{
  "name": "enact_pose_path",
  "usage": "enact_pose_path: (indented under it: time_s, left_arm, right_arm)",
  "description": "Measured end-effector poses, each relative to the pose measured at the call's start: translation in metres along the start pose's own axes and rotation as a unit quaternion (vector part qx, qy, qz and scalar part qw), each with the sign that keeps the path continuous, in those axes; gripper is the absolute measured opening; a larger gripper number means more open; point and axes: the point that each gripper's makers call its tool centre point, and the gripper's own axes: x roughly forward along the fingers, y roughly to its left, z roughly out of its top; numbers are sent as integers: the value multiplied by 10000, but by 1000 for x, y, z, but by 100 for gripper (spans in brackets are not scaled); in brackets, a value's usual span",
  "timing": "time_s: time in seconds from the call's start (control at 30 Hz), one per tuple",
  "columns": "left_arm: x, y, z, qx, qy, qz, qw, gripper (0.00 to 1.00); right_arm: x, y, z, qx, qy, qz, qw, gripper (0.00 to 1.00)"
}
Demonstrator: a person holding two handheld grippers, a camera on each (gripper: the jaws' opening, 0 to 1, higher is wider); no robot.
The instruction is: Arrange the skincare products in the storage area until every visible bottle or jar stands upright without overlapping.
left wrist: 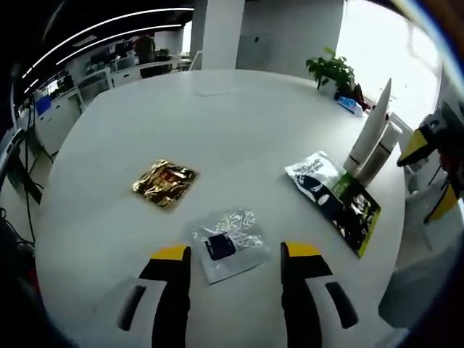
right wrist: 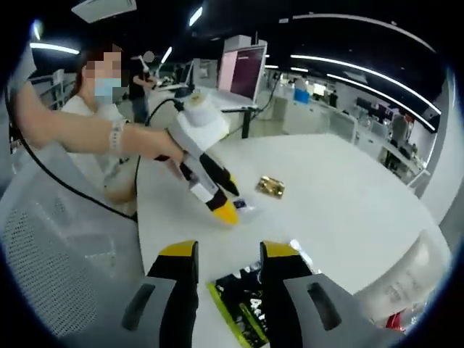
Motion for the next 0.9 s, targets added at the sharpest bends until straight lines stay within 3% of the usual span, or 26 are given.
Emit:
enact_pose_path:
  time_s: [0.3, 0.43, 0.9]
  left_arm:
    - [1, 1, 0, 10, 5, -102, 9999, 40]
    - [1, -2, 1, -9, 5, -188, 9998, 39]
    - [-9, -20, -2, -93, 5, -467, 9989, 38]
  right_arm:
    - [38, -17, -10, 64, 204, -28, 9998, 18]
    - [54, -26, -16, 4, 336, -128, 9994, 19]
    - [95, -43, -19, 133, 311, -272, 9991, 10]
